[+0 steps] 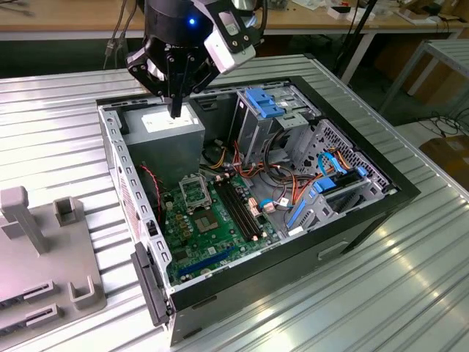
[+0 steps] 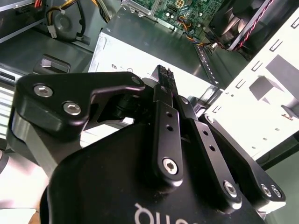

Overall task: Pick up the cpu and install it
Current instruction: 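Reach for the cpu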

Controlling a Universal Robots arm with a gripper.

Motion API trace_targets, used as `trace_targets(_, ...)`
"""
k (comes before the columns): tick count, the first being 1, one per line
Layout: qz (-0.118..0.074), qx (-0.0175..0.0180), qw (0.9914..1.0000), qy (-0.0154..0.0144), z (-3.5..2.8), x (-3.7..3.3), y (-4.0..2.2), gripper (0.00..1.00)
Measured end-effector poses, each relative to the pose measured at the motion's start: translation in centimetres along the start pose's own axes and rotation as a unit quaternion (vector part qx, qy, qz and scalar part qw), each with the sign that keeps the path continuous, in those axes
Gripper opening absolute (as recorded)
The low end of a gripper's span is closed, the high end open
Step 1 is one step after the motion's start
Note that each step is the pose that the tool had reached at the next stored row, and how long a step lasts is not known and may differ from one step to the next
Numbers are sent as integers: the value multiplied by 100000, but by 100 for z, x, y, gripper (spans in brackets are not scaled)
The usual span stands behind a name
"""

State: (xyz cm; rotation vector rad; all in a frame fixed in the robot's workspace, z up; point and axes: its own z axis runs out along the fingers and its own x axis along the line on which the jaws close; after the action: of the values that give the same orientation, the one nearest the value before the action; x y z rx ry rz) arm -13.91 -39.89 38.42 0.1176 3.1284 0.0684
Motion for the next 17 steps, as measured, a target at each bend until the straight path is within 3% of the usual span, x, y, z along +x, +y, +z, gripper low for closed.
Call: trace_targets(17, 2, -1, 100000, 6, 5, 46, -4, 11)
